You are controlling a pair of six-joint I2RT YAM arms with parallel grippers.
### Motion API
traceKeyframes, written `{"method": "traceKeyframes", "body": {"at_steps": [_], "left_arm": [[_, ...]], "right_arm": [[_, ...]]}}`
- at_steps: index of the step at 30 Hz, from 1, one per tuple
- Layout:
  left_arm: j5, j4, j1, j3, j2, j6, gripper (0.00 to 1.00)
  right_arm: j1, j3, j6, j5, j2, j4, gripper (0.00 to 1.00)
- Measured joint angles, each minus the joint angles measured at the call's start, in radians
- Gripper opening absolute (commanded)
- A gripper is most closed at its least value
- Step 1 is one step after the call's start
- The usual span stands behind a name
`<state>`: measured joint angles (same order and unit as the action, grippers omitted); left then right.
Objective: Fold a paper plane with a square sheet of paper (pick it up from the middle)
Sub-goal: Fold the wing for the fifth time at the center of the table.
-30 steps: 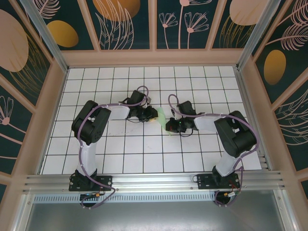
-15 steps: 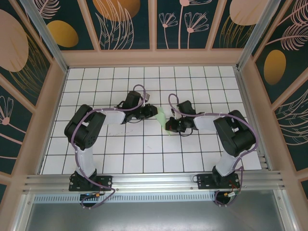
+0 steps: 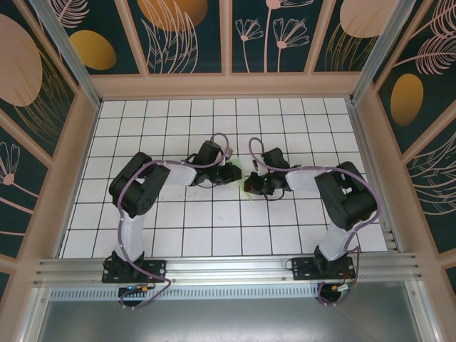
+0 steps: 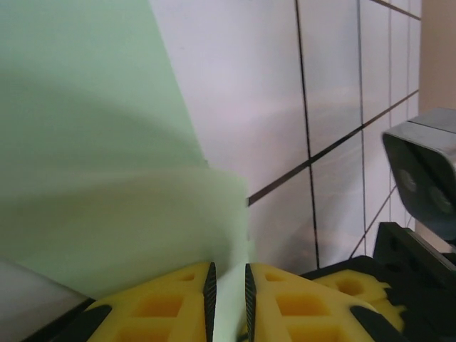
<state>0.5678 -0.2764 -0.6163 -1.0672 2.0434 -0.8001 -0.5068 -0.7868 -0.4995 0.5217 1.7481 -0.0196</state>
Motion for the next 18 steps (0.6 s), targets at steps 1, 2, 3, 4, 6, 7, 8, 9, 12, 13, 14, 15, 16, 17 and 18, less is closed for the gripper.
{"method": "traceKeyframes", "body": {"at_steps": [1, 2, 3, 4, 6, 7, 8, 9, 12, 13, 14, 15, 16, 17, 18], "left_arm": [[-0.002, 0.013, 0.000, -0.008, 0.002, 0.002, 0.22], [-0.009, 0.026, 0.000, -0.019, 0.006, 0.005, 0.22], [-0.016, 0.042, 0.000, -0.032, 0.010, 0.007, 0.22], [-0.023, 0.061, 0.000, -0.043, 0.013, 0.011, 0.21], [-0.045, 0.097, -0.002, -0.068, 0.018, 0.023, 0.22], [-0.056, 0.112, -0.001, -0.079, 0.020, 0.030, 0.22], [-0.064, 0.125, 0.001, -0.089, 0.022, 0.039, 0.22], [-0.076, 0.136, 0.004, -0.097, 0.024, 0.049, 0.22], [-0.097, 0.174, 0.029, -0.124, 0.030, 0.086, 0.22], [-0.102, 0.181, 0.039, -0.131, 0.032, 0.098, 0.22], [-0.106, 0.189, 0.051, -0.138, 0.034, 0.109, 0.22], [-0.108, 0.196, 0.063, -0.145, 0.037, 0.121, 0.22], [-0.108, 0.200, 0.075, -0.150, 0.039, 0.129, 0.22], [-0.109, 0.205, 0.086, -0.154, 0.042, 0.140, 0.22], [-0.110, 0.207, 0.097, -0.158, 0.044, 0.148, 0.22]], "right_arm": [[0.000, 0.000, 0.000, 0.000, 0.000, 0.000, 0.03], [0.000, 0.000, 0.001, 0.000, 0.000, 0.000, 0.03], [0.000, 0.000, 0.003, 0.000, 0.001, 0.000, 0.03], [0.000, 0.000, 0.004, -0.001, 0.002, 0.001, 0.03], [0.000, 0.000, 0.009, -0.003, 0.002, 0.002, 0.02], [0.000, 0.000, 0.013, -0.004, 0.002, 0.003, 0.02], [0.000, 0.000, 0.019, -0.006, 0.002, 0.005, 0.03], [0.000, 0.000, 0.023, -0.008, 0.002, 0.006, 0.02], [-0.002, 0.002, 0.031, -0.016, 0.000, 0.008, 0.02], [-0.002, 0.002, 0.035, -0.019, -0.002, 0.008, 0.02], [-0.004, 0.003, 0.039, -0.023, -0.003, 0.008, 0.02], [-0.005, 0.004, 0.042, -0.024, -0.004, 0.008, 0.02], [-0.005, 0.004, 0.046, -0.025, -0.005, 0.008, 0.02], [-0.006, 0.004, 0.048, -0.026, -0.005, 0.007, 0.02], [-0.006, 0.004, 0.049, -0.026, -0.005, 0.007, 0.02]]}}
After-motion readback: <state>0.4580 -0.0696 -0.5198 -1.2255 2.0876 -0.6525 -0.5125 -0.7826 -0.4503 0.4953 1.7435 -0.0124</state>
